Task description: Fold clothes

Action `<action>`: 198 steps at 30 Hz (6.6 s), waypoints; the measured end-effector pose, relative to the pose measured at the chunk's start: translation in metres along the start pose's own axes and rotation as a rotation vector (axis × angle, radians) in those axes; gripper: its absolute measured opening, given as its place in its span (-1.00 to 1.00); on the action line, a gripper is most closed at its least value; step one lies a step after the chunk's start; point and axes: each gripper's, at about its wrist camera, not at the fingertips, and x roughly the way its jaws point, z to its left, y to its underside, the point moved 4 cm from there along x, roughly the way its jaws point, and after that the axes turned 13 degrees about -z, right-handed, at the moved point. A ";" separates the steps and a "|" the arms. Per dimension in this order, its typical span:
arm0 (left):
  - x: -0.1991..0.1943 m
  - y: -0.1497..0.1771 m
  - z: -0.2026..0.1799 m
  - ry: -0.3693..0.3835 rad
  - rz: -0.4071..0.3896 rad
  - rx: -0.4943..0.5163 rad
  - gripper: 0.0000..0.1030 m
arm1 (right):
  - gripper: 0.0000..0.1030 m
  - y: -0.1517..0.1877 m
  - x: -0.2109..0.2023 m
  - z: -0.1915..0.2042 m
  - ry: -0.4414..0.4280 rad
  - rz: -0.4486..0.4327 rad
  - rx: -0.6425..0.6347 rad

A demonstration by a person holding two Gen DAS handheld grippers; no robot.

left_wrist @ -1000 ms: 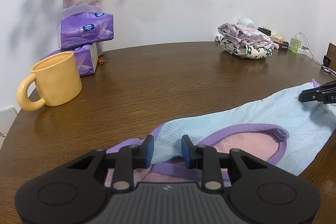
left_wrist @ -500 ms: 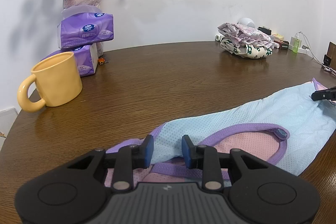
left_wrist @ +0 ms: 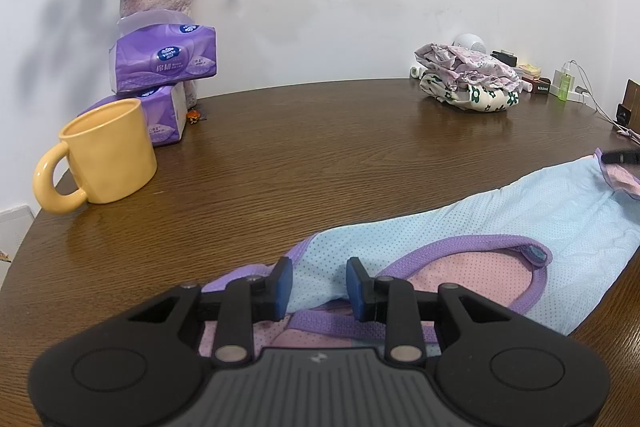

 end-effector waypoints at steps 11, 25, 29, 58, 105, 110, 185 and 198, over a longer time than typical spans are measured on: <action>0.000 0.000 0.000 0.001 0.000 -0.002 -0.46 | -0.68 0.000 0.000 0.001 -0.001 0.000 0.000; 0.000 0.000 0.000 0.001 0.001 -0.001 -0.45 | -0.96 0.000 0.000 0.002 -0.002 0.000 0.000; -0.001 0.000 -0.001 0.001 0.001 -0.001 -0.45 | -0.96 0.000 0.000 0.003 -0.003 0.000 0.000; 0.000 0.000 0.000 0.001 0.002 0.000 -0.45 | -0.80 0.000 0.000 0.006 -0.006 -0.001 -0.001; 0.000 0.000 0.000 0.010 0.002 0.001 -0.30 | 0.76 0.000 -0.001 0.010 -0.010 -0.002 -0.001; 0.000 0.001 -0.001 0.014 0.003 0.003 -0.30 | 0.99 0.000 -0.001 0.011 -0.011 -0.002 -0.001; -0.001 0.001 0.000 0.013 0.004 -0.001 -0.29 | 0.99 0.000 -0.001 0.018 -0.018 -0.003 -0.002; 0.000 0.001 0.000 0.014 0.005 -0.005 -0.28 | 0.99 0.000 -0.001 0.019 -0.019 -0.003 -0.002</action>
